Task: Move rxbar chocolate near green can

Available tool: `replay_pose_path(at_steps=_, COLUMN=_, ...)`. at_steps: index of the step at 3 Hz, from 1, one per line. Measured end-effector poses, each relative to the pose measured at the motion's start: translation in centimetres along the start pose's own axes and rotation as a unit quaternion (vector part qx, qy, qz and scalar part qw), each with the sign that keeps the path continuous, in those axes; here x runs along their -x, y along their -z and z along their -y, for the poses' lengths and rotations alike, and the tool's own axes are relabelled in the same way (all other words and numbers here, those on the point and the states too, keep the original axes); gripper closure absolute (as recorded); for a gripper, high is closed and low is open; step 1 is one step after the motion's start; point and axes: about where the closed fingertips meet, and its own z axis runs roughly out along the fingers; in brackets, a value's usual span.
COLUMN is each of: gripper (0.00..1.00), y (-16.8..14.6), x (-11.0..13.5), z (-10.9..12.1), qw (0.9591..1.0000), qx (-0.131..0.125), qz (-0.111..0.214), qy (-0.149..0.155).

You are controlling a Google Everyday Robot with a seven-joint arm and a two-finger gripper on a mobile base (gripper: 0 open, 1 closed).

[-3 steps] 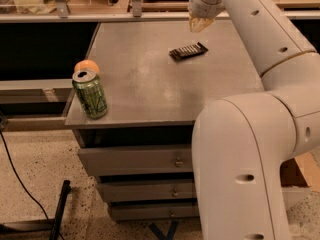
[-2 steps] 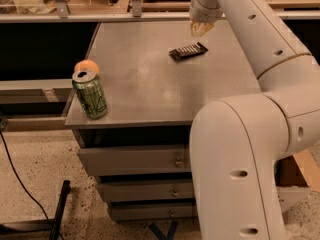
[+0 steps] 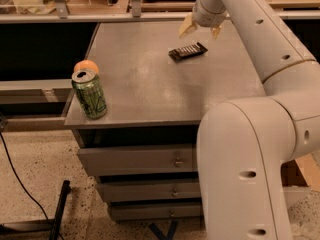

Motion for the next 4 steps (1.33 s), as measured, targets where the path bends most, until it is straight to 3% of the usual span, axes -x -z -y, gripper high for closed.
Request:
replay_pose_path(at_steps=1, gripper=0.00, y=-0.2, x=0.3, z=0.1, qw=0.9995, qx=-0.027, qz=-0.003, qy=0.015)
replay_pose_path(at_steps=2, gripper=0.00, y=-0.6, x=1.0, z=0.4, qw=0.9975, qx=-0.060, qz=-0.006, qy=0.037)
replay_pose_path(at_steps=4, gripper=0.00, y=-3.2, x=3.0, z=1.0, qw=0.9939, qx=-0.060, qz=0.031, qy=0.088)
